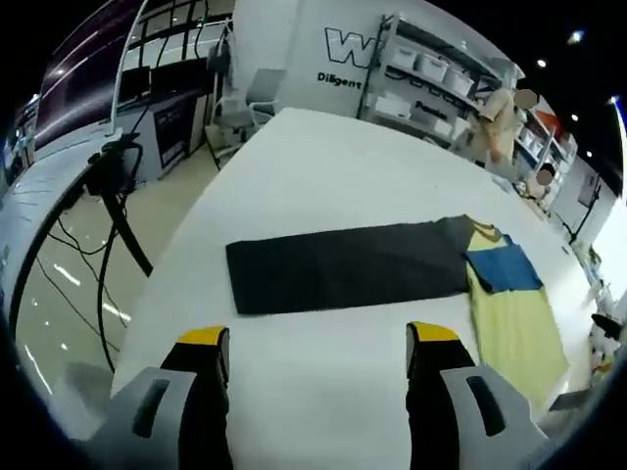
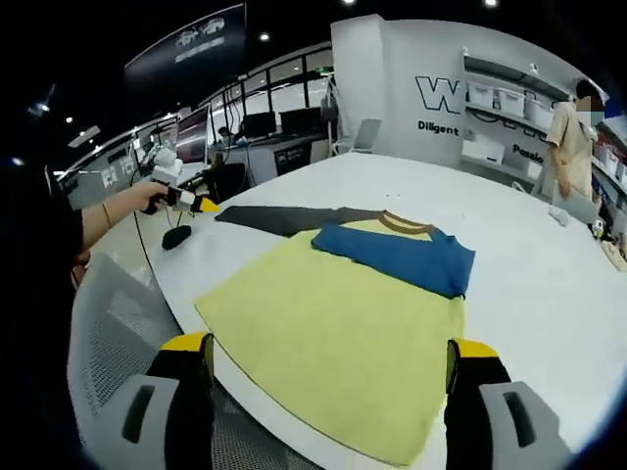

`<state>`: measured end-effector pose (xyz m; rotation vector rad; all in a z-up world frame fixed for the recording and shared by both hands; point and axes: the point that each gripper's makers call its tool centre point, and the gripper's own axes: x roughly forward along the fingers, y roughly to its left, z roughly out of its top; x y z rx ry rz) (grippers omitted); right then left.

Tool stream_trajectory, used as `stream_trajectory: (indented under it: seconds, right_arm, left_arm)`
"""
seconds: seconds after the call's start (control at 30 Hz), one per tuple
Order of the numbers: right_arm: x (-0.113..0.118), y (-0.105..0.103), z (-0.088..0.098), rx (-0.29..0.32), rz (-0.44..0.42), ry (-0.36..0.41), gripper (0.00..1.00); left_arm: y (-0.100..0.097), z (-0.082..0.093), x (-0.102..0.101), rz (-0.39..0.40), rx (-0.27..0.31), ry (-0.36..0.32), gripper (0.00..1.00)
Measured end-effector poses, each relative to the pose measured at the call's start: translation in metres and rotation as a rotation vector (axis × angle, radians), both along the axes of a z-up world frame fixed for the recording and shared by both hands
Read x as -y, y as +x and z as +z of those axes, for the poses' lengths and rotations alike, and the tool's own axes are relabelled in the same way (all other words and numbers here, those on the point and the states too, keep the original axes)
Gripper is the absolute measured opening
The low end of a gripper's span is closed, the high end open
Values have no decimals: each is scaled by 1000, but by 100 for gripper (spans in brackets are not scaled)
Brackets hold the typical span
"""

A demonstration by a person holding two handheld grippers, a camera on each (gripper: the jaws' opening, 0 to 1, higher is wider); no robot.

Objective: Fold the garment on the visible template until the final outline fits inside the template.

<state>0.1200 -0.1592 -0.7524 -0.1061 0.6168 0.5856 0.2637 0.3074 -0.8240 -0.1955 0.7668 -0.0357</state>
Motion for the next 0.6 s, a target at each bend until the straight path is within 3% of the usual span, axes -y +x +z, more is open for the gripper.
stream_trajectory:
  seconds: [0.13,0.27,0.4,0.53,0.6]
  right_arm:
    - [1,0,-1,-1,-7,-3,98]
    - [0,4,6,6,-37,71,99]
    - [2,7,9,17,-47,75,99]
    - [4,8,8,17,-56,58,98]
    - [3,11,12,27,-75,88,96]
  left_arm:
    - [10,-8,-8,34,8,-18,62]
    - [16,-16,-17,54,0,7,58]
    - [23,-19,-26,81,15,8,48]
    - [21,-29,-27,94,-24,13,42]
    - [22,-30,-27,99,-21,18,41]
